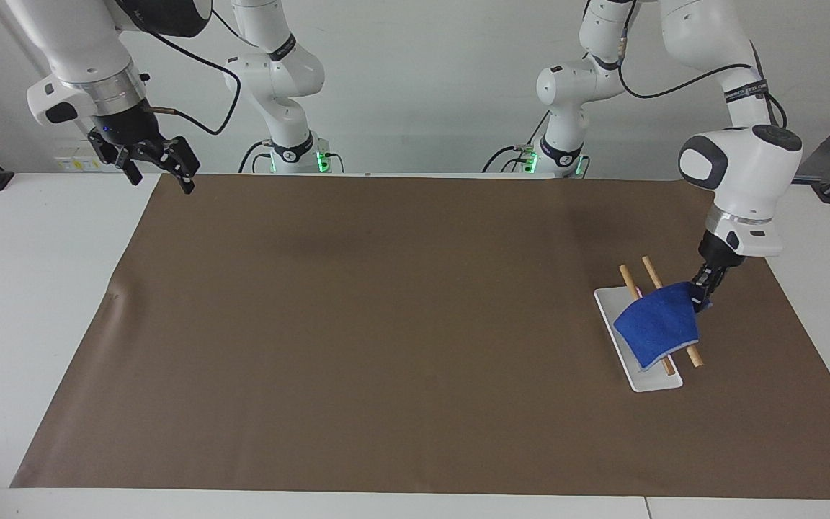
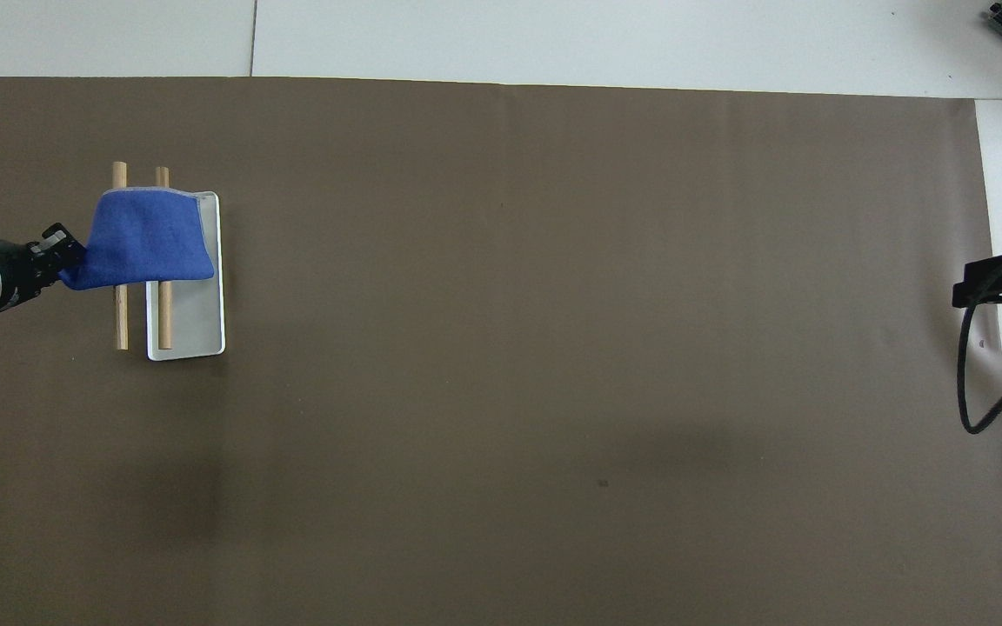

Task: Right arm passes towel to left arm to hang
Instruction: 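Open the left gripper to release the towel on the sticks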

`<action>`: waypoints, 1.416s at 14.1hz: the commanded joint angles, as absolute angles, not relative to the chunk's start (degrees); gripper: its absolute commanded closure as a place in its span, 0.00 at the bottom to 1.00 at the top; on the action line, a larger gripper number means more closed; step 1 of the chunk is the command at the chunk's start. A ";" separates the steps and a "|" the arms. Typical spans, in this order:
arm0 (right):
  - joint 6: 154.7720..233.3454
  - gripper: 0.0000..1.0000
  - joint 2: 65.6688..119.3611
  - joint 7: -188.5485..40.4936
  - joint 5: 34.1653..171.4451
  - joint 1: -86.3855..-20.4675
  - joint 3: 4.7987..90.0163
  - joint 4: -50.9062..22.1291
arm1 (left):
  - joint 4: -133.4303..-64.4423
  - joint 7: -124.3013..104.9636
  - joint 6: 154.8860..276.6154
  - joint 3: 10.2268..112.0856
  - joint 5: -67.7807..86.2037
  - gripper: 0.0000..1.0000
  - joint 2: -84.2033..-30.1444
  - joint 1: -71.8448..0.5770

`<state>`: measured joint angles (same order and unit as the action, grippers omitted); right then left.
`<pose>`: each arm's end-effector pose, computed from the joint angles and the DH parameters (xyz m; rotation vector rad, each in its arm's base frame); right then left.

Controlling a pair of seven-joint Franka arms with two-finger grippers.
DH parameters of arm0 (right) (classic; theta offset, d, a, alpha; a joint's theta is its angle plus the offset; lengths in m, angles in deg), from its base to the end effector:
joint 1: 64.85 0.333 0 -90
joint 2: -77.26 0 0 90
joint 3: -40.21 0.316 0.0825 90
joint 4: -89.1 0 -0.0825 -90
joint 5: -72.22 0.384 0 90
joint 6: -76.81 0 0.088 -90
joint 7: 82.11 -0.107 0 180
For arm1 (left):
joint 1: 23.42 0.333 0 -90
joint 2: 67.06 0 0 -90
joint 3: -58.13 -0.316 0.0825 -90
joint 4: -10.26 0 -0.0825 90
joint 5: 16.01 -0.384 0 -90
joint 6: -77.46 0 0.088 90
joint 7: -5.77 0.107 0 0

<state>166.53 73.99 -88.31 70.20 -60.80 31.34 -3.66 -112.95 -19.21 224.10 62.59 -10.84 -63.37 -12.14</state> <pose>0.5338 -0.0513 0.6321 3.1008 -0.2991 0.0057 0.5739 0.0704 0.4075 2.8373 0.9132 0.4960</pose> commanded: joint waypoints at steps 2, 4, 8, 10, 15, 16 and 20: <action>165.67 0.00 72.34 -88.53 70.99 -61.69 32.21 -5.56 | -112.88 -18.22 224.94 62.08 -10.12 0.13 -64.07 -12.52; 165.15 0.00 72.17 -88.62 71.07 -61.51 32.21 -5.82 | -111.56 -18.22 224.76 62.08 -10.12 0.13 -63.63 -12.34; 165.14 0.00 71.81 -89.67 71.16 -60.81 32.21 -6.26 | -106.22 -18.83 221.79 62.08 -9.95 0.13 -61.79 -12.08; 165.14 0.00 71.73 -89.59 71.07 -60.81 32.21 -6.17 | -99.99 -18.84 215.22 62.17 -9.95 0.13 -59.86 -11.90; 165.32 0.00 71.72 -89.76 71.07 -60.63 32.12 -6.17 | -89.68 -18.75 198.68 62.69 -10.74 0.14 -58.18 -12.25; 165.32 0.00 71.90 -89.76 71.07 -59.76 31.77 -5.91 | -88.54 -18.75 196.13 64.18 -10.83 0.15 -58.53 -12.08; 165.23 0.00 72.25 -89.32 70.99 -59.31 30.98 -5.30 | -84.14 -18.22 181.11 68.84 -13.18 0.20 -62.29 -11.99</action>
